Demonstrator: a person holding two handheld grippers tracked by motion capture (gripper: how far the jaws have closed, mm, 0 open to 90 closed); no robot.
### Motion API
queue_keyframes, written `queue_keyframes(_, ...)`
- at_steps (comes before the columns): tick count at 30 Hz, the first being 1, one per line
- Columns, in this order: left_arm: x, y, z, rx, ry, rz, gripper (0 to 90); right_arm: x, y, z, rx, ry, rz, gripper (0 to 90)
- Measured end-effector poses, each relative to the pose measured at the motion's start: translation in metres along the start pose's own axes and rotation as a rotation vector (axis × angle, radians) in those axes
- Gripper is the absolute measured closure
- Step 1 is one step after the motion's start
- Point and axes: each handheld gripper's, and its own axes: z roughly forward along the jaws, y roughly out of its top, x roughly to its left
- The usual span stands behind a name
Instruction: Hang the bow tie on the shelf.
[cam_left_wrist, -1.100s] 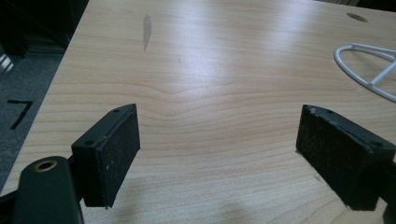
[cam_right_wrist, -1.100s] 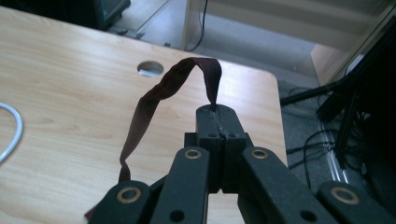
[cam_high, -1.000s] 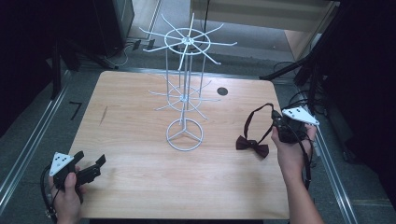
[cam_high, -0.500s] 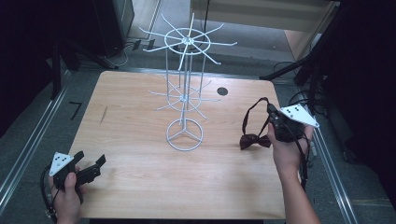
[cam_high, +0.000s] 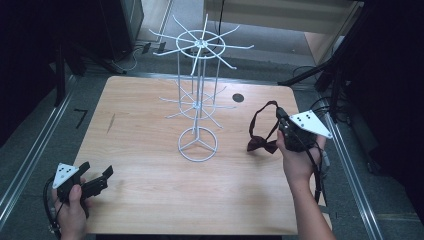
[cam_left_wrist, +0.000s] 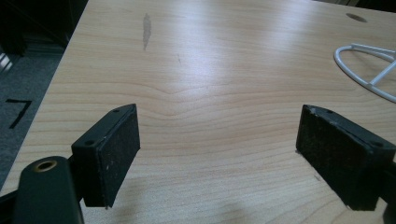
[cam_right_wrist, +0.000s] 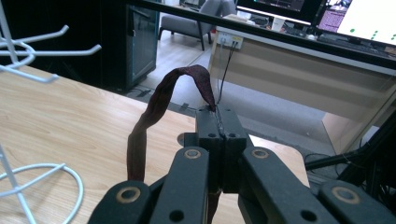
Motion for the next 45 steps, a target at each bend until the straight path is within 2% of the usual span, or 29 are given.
queue_keyframes(12, 0.000, 0.000, 0.000, 0.000, 0.000, -0.004, 14.4, 0.014, 0.011, -0.001, -0.054, 0.014, 0.004, 90.0)
queue_keyframes(21, 0.000, 0.000, 0.000, 0.001, -0.001, -0.002, 14.4, 0.029, 0.021, 0.001, -0.100, 0.047, -0.007, 90.0)
queue_keyframes(32, 0.000, 0.000, 0.000, 0.004, -0.003, -0.003, 14.4, 0.043, 0.029, 0.005, -0.118, 0.093, -0.017, 90.0)
queue_keyframes(45, 0.000, 0.000, 0.001, 0.004, -0.003, -0.002, 14.4, 0.061, 0.031, 0.017, -0.100, 0.148, -0.018, 90.0)
